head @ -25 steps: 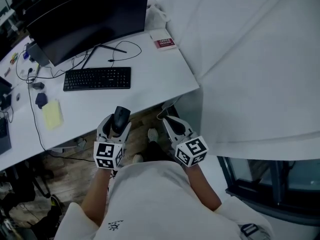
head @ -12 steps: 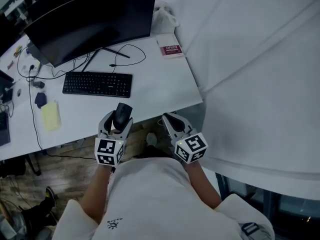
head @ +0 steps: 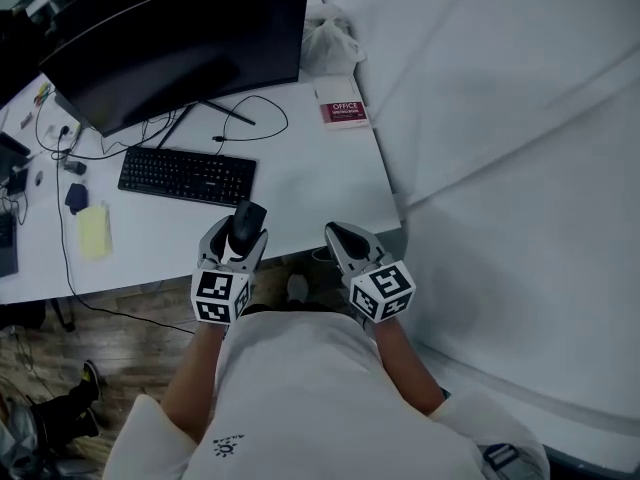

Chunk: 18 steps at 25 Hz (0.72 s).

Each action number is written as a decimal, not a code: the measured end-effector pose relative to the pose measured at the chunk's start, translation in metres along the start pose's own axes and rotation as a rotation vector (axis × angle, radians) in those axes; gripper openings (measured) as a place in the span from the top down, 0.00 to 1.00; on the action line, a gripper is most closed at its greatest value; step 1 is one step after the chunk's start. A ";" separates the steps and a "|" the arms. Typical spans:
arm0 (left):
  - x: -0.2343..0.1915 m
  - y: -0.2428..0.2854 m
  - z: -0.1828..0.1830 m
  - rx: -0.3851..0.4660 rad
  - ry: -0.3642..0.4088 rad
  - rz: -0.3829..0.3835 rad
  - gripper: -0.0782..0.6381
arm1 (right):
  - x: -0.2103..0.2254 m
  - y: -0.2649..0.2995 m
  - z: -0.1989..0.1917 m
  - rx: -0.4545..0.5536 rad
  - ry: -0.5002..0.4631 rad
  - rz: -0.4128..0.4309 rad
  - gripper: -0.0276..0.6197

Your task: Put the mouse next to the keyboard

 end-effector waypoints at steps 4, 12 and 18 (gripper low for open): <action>0.008 0.015 0.001 0.001 -0.014 0.019 0.47 | 0.015 0.005 -0.005 -0.012 -0.009 0.031 0.93; 0.008 0.029 0.000 -0.012 -0.020 0.048 0.47 | 0.022 0.019 -0.011 -0.021 0.006 0.066 0.93; -0.004 0.042 0.000 -0.045 -0.013 0.044 0.47 | 0.026 0.035 -0.008 -0.026 0.013 0.058 0.93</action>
Point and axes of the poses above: the fingertips, and each gripper's own axes: y forward along the fingers, x to its right, z out of its top, the point moved 7 cm from there along -y, backward along the fingers, and after that the axes turned 10 degrees about -y, right-handed, at the moved point
